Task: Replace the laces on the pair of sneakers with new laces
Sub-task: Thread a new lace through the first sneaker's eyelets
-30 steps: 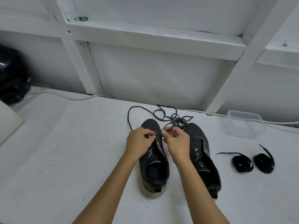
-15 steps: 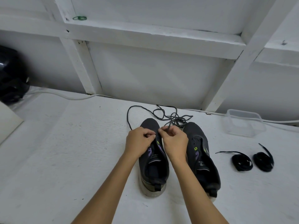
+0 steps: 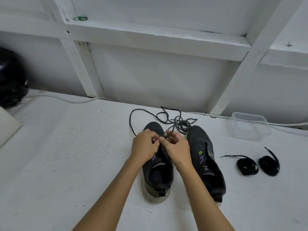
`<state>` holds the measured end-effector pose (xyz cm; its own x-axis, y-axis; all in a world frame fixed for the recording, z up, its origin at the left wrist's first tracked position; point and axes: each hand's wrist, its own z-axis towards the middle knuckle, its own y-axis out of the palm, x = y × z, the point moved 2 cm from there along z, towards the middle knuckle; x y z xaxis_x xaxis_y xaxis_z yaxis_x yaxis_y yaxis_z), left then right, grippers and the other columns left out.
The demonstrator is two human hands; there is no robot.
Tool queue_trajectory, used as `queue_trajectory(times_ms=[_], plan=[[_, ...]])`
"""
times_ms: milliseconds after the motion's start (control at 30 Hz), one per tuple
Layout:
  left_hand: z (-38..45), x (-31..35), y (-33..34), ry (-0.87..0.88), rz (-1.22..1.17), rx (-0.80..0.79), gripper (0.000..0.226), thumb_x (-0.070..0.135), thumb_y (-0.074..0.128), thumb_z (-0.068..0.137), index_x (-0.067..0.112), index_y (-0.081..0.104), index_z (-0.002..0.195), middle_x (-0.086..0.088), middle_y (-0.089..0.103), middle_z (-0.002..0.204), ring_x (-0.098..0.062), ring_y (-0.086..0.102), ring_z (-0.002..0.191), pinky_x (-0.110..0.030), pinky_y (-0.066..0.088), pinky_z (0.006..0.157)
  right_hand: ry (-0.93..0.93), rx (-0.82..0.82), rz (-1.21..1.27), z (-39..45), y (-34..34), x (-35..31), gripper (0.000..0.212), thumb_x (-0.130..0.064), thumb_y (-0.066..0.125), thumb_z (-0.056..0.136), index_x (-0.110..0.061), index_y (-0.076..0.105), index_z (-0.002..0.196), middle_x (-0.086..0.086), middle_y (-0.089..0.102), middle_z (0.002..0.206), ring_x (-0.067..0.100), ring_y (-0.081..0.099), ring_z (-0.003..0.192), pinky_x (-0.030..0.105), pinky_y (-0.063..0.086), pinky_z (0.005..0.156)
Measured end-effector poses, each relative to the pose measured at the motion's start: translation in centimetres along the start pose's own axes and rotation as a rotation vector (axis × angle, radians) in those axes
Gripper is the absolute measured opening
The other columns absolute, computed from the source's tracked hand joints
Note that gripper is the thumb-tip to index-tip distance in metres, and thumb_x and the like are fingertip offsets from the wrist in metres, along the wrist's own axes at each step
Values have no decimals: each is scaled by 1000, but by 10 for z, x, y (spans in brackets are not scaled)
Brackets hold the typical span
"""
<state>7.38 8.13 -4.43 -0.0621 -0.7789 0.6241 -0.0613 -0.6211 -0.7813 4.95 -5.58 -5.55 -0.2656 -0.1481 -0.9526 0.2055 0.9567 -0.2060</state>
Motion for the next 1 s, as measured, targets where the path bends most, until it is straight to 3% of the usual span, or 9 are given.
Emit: queue_trajectory(times_ms=[100, 300, 400, 500, 567, 667, 767, 867, 1000], plan=[[3, -4, -6, 26, -68, -75, 6, 21, 62, 94, 25, 67, 93, 6, 62, 97, -7, 56, 80, -27, 49, 80, 4, -70, -48, -4, 1, -1, 45, -31, 80, 79, -25, 65, 122, -15, 71, 113, 3, 66, 107, 36, 56, 97], [3, -17, -29, -25, -357, -93, 10, 17, 61, 97, 21, 68, 91, 3, 70, 83, -9, 67, 77, -21, 53, 76, -31, -40, -154, -7, 4, -6, 47, -23, 73, 84, -20, 65, 130, -11, 71, 119, 3, 66, 106, 29, 54, 97], [2, -22, -42, -96, -519, -84, 12, 16, 62, 98, 20, 70, 90, 1, 73, 74, -8, 68, 69, -19, 53, 74, -31, -29, -149, -9, 6, -6, 43, -21, 73, 84, -19, 68, 126, -17, 69, 104, -1, 67, 101, 17, 52, 87], [1, -20, -46, -113, -522, -70, 11, 18, 63, 97, 21, 72, 89, 1, 72, 70, -7, 65, 63, -21, 52, 71, -39, -17, -156, -11, 9, -7, 40, -19, 73, 86, -19, 68, 125, -19, 67, 99, -14, 63, 79, 5, 47, 65], [3, -17, -48, -87, -430, -41, 9, 20, 66, 95, 23, 72, 89, 1, 70, 68, -4, 64, 62, -19, 52, 68, -36, -21, -171, -13, 11, -8, 41, -22, 72, 88, -20, 66, 128, -15, 69, 107, -12, 65, 82, 6, 49, 69], [10, -13, -56, -25, -255, -57, 7, 19, 68, 93, 23, 72, 88, 4, 69, 66, 2, 63, 59, -6, 45, 60, -59, -26, -266, -14, 12, -9, 47, -36, 74, 86, -23, 61, 129, -13, 68, 122, 3, 62, 111, 23, 50, 93], [13, -14, -64, -17, -195, -136, 8, 16, 66, 94, 22, 71, 90, 5, 72, 68, 4, 65, 62, -4, 41, 57, -66, 13, -300, -15, 13, -9, 42, -39, 74, 87, -25, 60, 124, -12, 65, 120, 8, 59, 111, 22, 44, 86], [11, -13, -67, -35, -291, -173, 8, 15, 65, 95, 20, 71, 93, 1, 75, 71, -2, 70, 65, -6, 45, 60, -315, 89, -463, -7, 11, -16, 41, -32, 73, 89, -26, 65, 129, -7, 61, 128, 16, 54, 117, 24, 39, 95], [10, -12, -63, -40, -429, -170, 7, 15, 68, 93, 20, 73, 95, -1, 76, 74, -10, 73, 71, -15, 54, 70, -378, -114, -576, 8, 17, -33, 24, -31, 71, 91, -29, 76, 114, -9, 73, 108, 15, 64, 99, 29, 48, 83]])
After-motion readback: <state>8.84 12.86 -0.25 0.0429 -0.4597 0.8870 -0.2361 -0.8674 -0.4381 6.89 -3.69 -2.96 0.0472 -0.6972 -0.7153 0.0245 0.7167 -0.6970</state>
